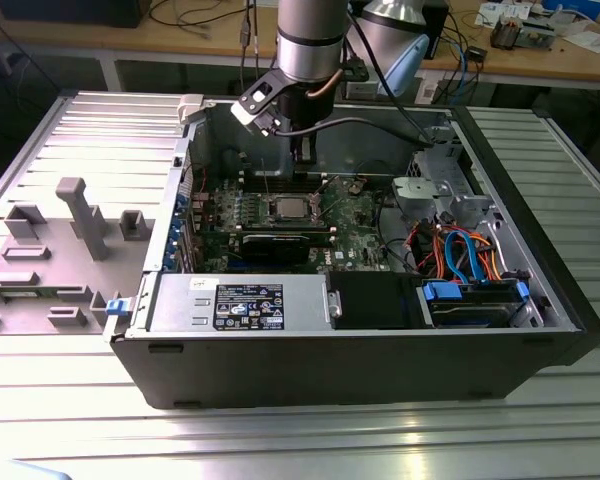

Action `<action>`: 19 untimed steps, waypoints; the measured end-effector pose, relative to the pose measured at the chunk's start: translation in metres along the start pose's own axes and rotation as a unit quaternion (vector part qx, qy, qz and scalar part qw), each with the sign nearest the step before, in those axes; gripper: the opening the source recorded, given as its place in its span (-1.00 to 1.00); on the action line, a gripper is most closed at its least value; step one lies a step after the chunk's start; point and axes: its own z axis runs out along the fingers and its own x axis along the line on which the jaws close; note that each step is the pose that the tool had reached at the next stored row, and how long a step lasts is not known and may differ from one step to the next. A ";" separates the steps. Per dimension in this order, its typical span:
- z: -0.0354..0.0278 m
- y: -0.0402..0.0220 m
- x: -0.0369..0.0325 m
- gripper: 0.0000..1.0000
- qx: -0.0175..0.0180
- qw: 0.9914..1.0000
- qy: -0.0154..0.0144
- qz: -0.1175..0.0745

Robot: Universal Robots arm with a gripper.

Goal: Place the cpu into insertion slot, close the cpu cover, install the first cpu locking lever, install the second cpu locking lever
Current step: 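Close the cpu cover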

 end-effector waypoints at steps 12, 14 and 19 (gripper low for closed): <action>-0.0104 0.0001 0.0003 -0.79 0.000 1.000 0.000 0.000; -0.0105 0.0001 0.0003 -0.79 0.000 1.000 0.000 0.000; -0.0106 0.0002 0.0003 -0.79 0.000 1.000 0.000 0.000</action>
